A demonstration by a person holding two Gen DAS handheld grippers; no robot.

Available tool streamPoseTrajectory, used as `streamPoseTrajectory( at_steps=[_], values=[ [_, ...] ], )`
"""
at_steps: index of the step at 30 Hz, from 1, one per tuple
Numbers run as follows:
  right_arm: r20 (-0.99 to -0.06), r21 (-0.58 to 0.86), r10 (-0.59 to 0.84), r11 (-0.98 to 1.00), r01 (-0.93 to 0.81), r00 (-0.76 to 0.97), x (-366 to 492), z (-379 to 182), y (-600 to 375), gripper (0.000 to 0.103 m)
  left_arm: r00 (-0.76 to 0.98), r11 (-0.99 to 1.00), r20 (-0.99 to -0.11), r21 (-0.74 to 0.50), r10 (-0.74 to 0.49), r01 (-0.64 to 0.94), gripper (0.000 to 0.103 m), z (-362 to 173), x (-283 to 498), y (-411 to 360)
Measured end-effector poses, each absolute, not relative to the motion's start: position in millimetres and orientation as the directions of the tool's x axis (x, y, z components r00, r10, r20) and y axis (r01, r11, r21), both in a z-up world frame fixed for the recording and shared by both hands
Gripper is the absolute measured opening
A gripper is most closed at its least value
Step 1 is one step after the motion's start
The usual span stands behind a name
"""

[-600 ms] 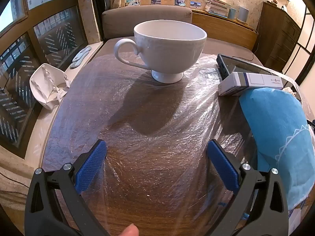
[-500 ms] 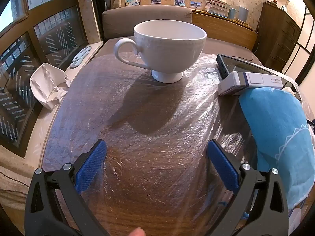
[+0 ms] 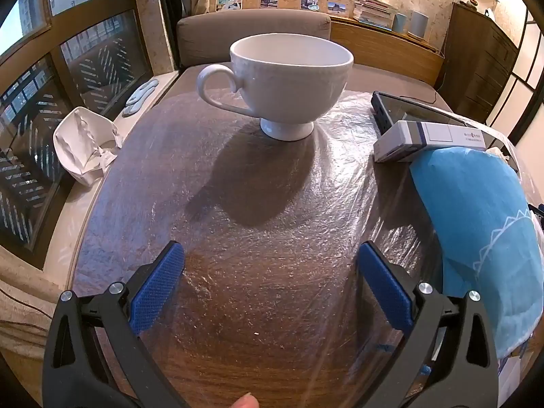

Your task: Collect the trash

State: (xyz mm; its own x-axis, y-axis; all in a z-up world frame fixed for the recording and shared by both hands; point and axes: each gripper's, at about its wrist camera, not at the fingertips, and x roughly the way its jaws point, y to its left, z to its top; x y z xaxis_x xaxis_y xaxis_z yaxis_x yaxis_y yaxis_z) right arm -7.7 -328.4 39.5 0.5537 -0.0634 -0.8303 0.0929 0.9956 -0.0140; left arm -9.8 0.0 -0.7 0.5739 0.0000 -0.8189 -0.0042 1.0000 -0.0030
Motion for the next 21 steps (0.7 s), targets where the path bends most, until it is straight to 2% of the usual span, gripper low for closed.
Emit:
streamPoseTrajectory(
  at_steps=[21],
  values=[
    [-0.830,-0.015,-0.064,0.996,0.093,0.554,-9,39,-329,0.099,0.574,1.000,-0.819,-0.003,0.002,-0.008,0.102,-3,-35,1]
  ],
)
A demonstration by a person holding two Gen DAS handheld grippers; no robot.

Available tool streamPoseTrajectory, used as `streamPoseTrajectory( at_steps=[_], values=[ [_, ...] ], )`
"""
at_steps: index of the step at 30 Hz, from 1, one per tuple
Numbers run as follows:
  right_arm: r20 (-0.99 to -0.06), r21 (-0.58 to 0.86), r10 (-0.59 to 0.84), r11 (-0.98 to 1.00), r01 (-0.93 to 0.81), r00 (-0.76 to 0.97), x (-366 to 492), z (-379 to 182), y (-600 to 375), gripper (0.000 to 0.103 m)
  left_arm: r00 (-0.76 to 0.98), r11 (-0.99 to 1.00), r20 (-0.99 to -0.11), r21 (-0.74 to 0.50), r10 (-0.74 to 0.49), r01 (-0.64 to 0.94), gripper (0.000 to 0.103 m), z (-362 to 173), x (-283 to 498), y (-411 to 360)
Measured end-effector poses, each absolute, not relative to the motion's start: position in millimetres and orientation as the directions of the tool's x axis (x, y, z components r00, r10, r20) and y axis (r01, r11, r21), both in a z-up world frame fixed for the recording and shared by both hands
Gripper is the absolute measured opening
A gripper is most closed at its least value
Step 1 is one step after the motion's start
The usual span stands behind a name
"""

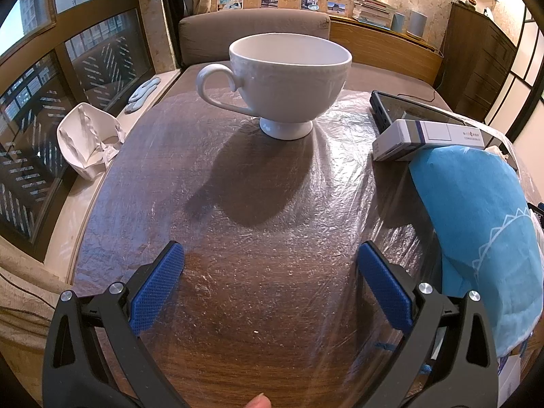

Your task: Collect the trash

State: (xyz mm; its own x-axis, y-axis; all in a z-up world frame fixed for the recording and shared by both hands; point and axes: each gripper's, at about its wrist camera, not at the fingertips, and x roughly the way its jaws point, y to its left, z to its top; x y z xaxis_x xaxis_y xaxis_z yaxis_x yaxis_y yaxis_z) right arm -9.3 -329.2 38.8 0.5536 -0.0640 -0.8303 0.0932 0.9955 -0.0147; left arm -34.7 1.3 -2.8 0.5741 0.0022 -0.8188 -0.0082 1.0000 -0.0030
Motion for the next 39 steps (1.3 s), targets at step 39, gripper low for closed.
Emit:
streamPoseTrajectory(
  at_steps=[39],
  values=[
    [-0.830,-0.017,-0.099,0.988,0.154,0.549,-16,44,-322,0.099,0.572,1.000,-0.820,-0.004,0.002,-0.009,0.102,-2,-38,2]
  ],
)
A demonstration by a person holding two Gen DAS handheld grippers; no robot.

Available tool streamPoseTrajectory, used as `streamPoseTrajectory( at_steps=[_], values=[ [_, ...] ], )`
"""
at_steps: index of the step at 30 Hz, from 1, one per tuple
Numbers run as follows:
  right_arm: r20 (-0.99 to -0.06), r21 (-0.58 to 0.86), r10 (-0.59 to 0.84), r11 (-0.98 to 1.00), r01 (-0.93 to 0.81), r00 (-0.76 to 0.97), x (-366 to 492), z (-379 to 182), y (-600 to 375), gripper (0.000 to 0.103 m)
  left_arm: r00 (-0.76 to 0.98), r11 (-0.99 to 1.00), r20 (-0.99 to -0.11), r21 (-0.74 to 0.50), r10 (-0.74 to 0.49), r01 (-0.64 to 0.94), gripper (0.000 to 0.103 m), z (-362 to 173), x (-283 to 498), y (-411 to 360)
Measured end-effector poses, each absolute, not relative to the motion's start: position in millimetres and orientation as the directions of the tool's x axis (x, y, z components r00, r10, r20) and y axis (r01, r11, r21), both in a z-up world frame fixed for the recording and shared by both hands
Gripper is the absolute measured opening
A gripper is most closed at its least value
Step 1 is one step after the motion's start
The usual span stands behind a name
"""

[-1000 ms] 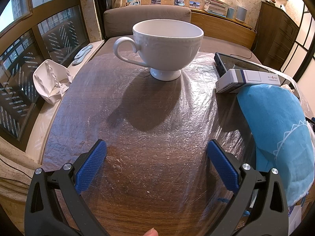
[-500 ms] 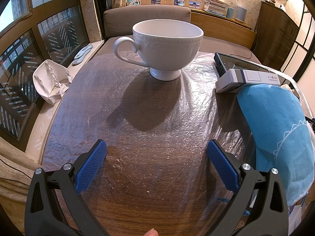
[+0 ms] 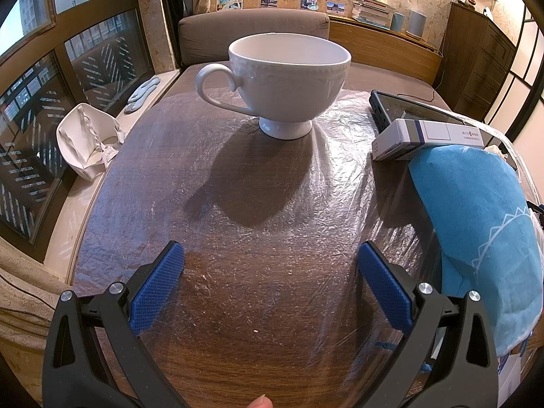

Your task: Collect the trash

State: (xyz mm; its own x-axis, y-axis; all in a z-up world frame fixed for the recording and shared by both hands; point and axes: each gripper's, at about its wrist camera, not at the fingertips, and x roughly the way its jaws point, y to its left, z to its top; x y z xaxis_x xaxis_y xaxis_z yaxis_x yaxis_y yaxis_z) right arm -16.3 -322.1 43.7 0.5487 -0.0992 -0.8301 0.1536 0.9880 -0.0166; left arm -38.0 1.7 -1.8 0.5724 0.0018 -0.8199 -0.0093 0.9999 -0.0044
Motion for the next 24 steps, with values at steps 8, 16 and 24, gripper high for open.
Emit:
streamPoseTrajectory(
  at_steps=[8,16,24],
  values=[
    [-0.830,-0.017,-0.099,0.988,0.153,0.549,-16.3,43.6,-322.4,0.099,0.572,1.000,-0.820,-0.004,0.002,-0.009,0.102,-2.0,-36.9,1.6],
    [-0.830,-0.017,-0.099,0.988,0.153,0.549,-16.4,43.6,-322.3,0.099,0.572,1.000,-0.820,-0.004,0.002,-0.009,0.102,-1.9,-35.4,1.5],
    [-0.830,-0.017,-0.099,0.988,0.153,0.549,-16.5,43.7,-321.9,0.099,0.572,1.000,-0.820,-0.004,0.002,-0.009,0.102,-1.9,-35.7,1.8]
  ],
)
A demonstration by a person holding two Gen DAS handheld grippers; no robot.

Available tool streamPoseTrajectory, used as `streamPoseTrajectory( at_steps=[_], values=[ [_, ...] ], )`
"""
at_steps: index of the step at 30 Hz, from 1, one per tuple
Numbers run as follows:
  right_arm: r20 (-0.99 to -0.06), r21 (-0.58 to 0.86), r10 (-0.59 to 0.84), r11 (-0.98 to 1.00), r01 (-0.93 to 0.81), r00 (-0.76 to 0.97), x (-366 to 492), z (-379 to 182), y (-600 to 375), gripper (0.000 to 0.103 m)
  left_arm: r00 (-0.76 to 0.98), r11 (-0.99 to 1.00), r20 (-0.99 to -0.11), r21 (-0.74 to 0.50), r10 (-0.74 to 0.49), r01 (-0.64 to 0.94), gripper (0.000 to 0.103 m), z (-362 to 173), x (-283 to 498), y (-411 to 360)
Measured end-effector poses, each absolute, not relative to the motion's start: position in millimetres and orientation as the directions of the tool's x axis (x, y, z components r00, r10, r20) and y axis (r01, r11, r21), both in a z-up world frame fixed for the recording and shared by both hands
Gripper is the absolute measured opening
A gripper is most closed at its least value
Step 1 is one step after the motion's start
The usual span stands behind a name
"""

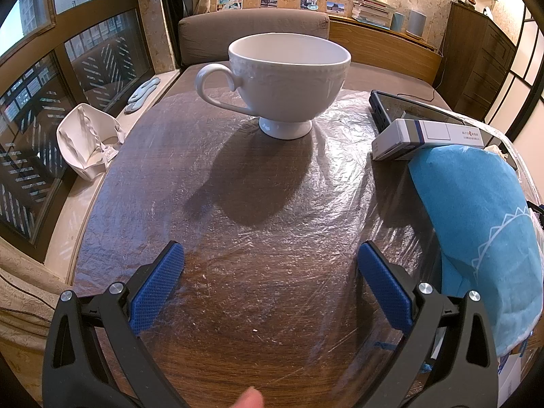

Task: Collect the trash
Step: 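Grasp the blue cloth bag with the left tool while the right tool grasps the gold barcode carton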

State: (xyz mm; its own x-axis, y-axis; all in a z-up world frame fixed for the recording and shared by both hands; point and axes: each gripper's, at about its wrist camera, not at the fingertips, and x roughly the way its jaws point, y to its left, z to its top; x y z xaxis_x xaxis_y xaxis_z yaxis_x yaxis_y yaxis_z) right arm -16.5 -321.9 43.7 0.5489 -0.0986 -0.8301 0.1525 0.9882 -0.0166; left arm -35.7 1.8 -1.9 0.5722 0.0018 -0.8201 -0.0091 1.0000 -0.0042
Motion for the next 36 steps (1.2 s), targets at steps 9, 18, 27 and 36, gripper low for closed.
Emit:
streamPoseTrajectory(
  at_steps=[9,18,27,36],
  values=[
    [-0.818,0.076,-0.034,0.983,0.166,0.574,-35,49,-334,0.099,0.571,1.000,-0.821,-0.003,-0.006,0.007,0.102,-1,-36,2],
    [-0.584,0.163,0.210,0.977,-0.140,0.784,-169,113,-272,0.099,0.586,0.901,-0.709,-0.424,-0.392,0.090,0.102,43,-78,23],
    [-0.620,0.097,0.246,0.966,-0.238,0.745,-177,91,-202,0.099,0.451,0.887,-0.766,-0.364,-0.459,0.283,0.102,42,-73,-67],
    [-0.648,0.113,0.223,0.974,-0.198,0.729,-162,68,-201,0.099,0.362,0.869,-0.791,-0.425,-0.493,0.256,0.102,16,-46,-71]
  ],
)
